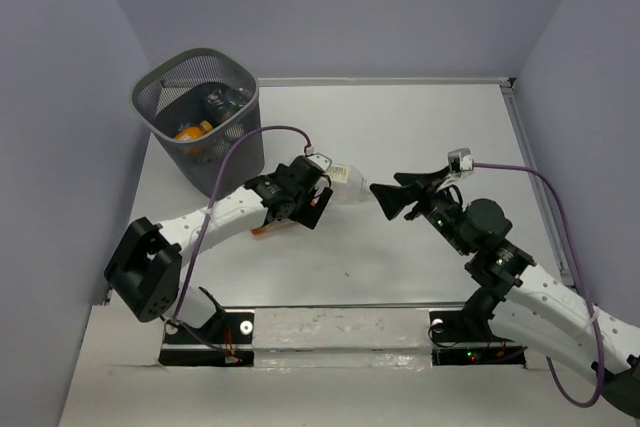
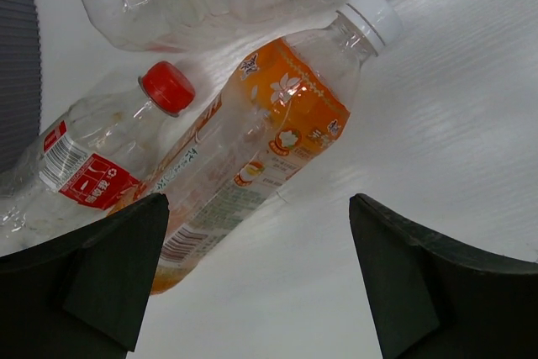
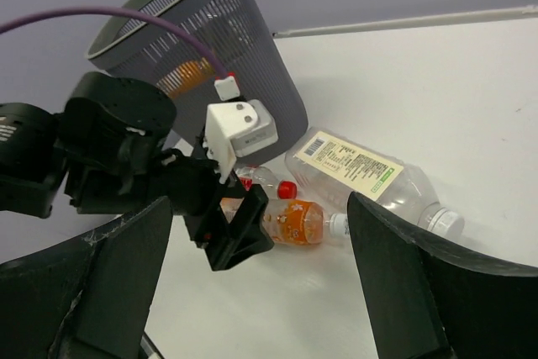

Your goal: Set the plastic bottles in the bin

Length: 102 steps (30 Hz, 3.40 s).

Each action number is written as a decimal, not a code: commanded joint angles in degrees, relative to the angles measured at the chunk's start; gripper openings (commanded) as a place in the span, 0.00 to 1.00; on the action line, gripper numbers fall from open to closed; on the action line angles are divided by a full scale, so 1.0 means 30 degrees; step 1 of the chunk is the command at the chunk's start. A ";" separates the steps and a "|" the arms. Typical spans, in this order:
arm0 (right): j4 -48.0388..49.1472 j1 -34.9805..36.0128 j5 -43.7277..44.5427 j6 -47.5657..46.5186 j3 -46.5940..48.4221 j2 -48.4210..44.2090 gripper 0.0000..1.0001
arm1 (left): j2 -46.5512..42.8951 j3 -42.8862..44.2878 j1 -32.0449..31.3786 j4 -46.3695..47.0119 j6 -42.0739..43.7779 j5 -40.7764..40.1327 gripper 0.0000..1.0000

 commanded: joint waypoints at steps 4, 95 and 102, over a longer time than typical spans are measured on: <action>-0.0608 -0.0129 0.0195 0.0504 -0.0396 -0.0396 0.89 | 0.2054 0.0204 -0.0112 0.1463 0.1349 -0.0439 0.99; -0.0378 0.4996 -0.7541 -1.1715 1.7479 2.7238 0.42 | -0.2659 1.1280 1.0724 0.9782 -0.1611 -0.7061 0.51; 0.2405 0.4998 -0.7746 -0.9927 1.3495 2.2140 0.24 | -0.1457 1.1338 1.1606 0.9961 -0.1756 -0.6037 0.79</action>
